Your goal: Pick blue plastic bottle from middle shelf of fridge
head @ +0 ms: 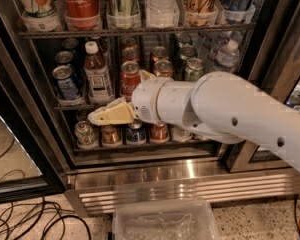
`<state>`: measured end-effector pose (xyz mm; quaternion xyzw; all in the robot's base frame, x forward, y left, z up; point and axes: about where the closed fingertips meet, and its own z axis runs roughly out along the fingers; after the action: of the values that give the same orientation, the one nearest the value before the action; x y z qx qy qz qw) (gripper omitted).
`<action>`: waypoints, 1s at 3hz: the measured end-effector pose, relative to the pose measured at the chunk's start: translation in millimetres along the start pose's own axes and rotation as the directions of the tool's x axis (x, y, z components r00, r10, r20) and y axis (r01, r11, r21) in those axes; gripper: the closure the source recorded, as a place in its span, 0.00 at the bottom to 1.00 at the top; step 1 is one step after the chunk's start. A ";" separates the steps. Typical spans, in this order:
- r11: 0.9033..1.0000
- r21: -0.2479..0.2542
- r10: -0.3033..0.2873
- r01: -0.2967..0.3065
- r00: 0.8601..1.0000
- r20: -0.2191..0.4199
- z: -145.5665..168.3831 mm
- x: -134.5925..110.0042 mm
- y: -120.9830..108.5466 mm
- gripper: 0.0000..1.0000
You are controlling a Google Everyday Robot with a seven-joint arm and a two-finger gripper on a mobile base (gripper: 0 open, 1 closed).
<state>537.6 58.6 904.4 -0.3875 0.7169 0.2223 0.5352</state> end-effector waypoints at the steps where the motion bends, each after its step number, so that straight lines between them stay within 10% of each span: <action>1: 0.997 0.035 0.062 -0.065 0.995 0.077 26.6 3.1 12.7 0.00; 3: 0.993 0.091 0.058 -0.076 0.981 0.183 71.3 -5.8 27.4 0.00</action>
Offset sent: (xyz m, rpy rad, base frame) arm 0.0259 0.0620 -0.0330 0.2390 -0.0855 -0.1988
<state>559.1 129.2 883.8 -0.3147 0.6882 0.2392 0.6084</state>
